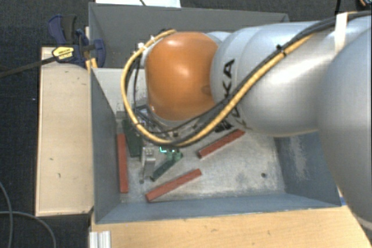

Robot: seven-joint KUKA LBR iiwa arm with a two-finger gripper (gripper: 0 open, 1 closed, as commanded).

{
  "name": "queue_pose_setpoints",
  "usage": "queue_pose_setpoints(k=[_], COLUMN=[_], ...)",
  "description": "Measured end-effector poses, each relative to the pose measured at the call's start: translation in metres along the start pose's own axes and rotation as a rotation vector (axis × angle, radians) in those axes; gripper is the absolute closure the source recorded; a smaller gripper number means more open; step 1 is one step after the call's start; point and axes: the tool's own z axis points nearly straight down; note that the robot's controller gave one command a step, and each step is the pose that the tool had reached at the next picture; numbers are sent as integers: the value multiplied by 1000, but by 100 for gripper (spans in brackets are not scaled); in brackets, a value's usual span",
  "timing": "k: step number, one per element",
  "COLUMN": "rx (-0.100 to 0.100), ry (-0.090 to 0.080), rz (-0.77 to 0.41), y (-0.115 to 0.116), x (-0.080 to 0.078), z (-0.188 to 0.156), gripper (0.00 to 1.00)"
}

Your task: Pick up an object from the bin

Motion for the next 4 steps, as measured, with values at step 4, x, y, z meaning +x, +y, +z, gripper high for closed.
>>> queue_pose_setpoints(k=[4], rx=[1], ry=[-3], rz=[-1113], y=[-82], x=[-2], z=[138], gripper=[0])
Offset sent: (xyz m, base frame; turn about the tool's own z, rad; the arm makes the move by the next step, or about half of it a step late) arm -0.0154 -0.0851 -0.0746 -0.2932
